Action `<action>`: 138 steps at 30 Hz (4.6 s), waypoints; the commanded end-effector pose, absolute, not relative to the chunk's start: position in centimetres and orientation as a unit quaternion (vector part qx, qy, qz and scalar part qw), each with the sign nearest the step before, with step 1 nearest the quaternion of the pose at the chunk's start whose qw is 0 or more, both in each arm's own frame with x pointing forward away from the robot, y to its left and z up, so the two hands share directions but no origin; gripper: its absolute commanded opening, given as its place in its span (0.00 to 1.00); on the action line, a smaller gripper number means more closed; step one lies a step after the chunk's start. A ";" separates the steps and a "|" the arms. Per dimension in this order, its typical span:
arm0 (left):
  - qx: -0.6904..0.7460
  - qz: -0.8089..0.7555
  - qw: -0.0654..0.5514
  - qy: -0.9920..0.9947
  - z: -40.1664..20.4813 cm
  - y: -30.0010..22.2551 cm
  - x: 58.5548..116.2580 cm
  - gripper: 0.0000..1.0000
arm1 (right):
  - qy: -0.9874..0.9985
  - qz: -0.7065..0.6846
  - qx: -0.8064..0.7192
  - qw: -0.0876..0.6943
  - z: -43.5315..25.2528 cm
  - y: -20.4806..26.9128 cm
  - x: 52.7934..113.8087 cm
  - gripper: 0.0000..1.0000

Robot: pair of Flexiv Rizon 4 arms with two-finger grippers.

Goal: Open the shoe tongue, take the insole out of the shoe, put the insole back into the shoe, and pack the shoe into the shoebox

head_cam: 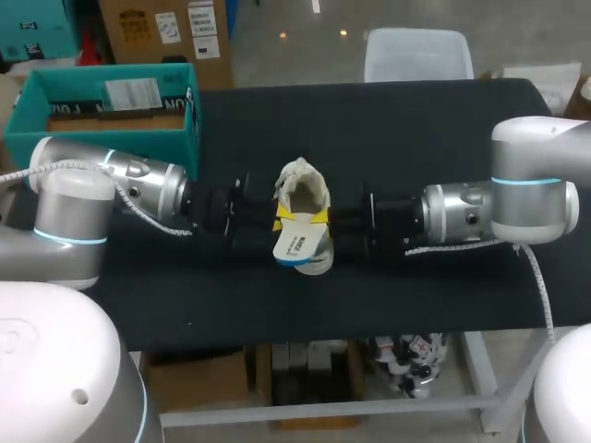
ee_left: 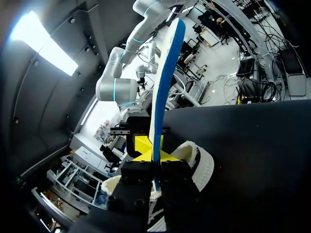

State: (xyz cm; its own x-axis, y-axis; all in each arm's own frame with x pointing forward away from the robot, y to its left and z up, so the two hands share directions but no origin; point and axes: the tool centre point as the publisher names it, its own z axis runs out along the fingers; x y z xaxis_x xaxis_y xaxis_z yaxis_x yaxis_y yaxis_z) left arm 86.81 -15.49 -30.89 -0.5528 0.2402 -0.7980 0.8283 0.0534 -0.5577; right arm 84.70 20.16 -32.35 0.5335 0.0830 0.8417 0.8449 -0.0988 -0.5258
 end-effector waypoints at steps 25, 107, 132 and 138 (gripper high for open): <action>0.374 -0.571 0.257 0.685 -33.0 -16.1 89.5 0.00 | -0.336 -0.327 -0.674 0.570 -33.9 20.3 86.8 0.00; 0.415 -0.548 0.245 0.684 -32.4 -16.7 92.0 0.00 | -0.270 -0.393 -0.676 0.562 -34.8 19.8 86.1 0.00; 0.418 -0.537 0.232 0.695 -33.4 -17.2 92.9 0.00 | -0.289 -0.382 -0.704 0.525 -32.5 19.5 85.9 0.69; 0.415 -0.534 0.236 0.698 -33.3 -17.0 92.8 0.00 | -0.297 -0.384 -0.706 0.515 -31.7 19.5 84.9 0.39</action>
